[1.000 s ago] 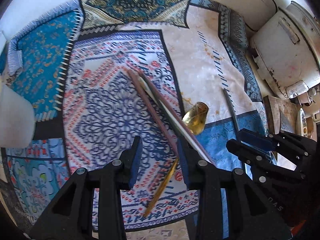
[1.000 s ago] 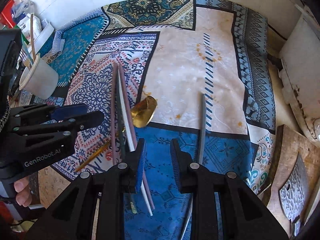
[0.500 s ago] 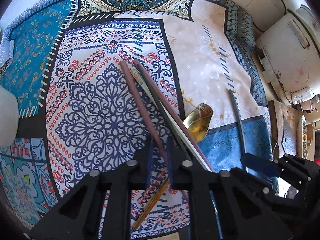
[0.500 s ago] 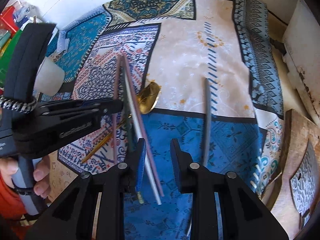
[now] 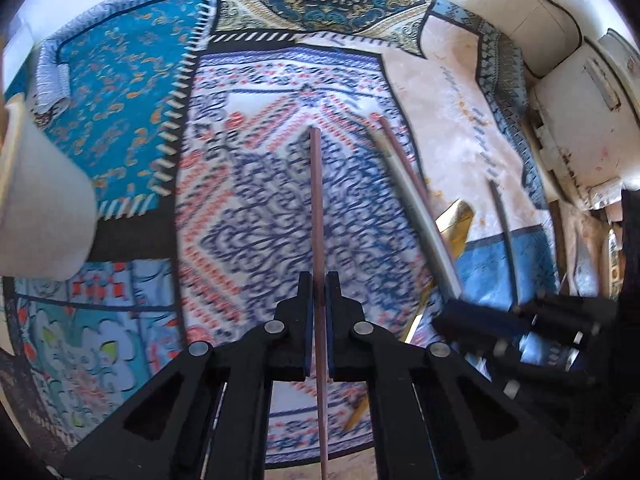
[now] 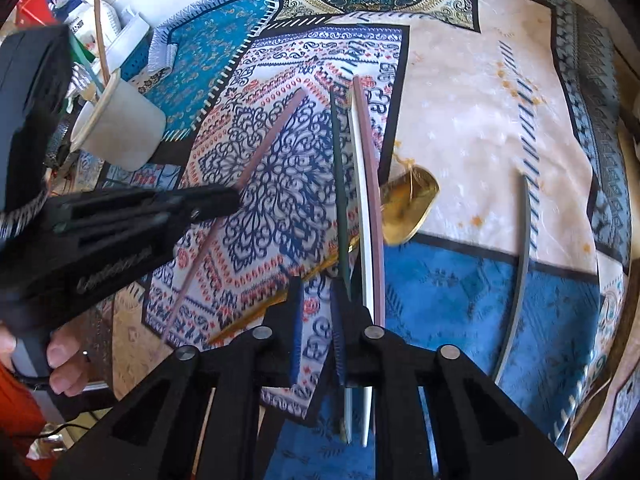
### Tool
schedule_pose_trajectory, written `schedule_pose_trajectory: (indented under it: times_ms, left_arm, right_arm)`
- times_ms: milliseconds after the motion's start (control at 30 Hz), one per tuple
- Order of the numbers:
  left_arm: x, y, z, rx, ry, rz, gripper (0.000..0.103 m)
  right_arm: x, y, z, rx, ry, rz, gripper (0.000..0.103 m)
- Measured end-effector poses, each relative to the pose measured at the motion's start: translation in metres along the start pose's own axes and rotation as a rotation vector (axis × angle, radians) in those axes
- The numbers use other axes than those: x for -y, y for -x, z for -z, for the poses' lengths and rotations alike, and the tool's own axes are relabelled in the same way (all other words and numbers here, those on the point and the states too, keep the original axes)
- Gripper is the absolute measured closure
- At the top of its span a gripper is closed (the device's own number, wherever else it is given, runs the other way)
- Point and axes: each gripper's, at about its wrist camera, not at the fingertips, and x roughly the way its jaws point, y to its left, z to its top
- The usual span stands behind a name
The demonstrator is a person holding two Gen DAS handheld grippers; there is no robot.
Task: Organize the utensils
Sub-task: 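Grasp a pink chopstick with the left tool while the right tool grasps another pink chopstick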
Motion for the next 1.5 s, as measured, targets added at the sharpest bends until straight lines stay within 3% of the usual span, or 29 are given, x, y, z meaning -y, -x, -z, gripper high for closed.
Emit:
schedule_pose_trajectory:
  times_ms: [200,500,800,1200,1300,1500]
  left_arm:
    - [-0.015,0.003,0.011,-0.009,-0.018,-0.042,0.100]
    - [-0.022,0.003,0.018,-0.018,-0.019,-0.027,0.100]
    - [-0.014,-0.003,0.009,-0.023,-0.036,-0.021,0.099]
    - [-0.001,-0.015,-0.009,-0.032,-0.045,-0.003,0.099]
    - [0.000,-0.016,-0.010,-0.025,-0.042,-0.003,0.099]
    - [0.003,-0.017,-0.009,-0.011,-0.045,-0.017,0.099]
  right_arm:
    - [-0.004,-0.008,-0.021,-0.001,0.022,0.029,0.092]
    - [-0.008,-0.012,-0.037,0.011,0.024,0.060,0.092]
    - [0.007,-0.007,-0.032,-0.011,0.025,0.061,0.092]
    - [-0.005,-0.008,-0.044,-0.013,0.064,0.067,0.092]
    - [-0.001,0.000,-0.043,0.012,0.059,0.083,0.092]
    - [0.012,-0.008,-0.037,-0.029,0.062,0.130,0.092]
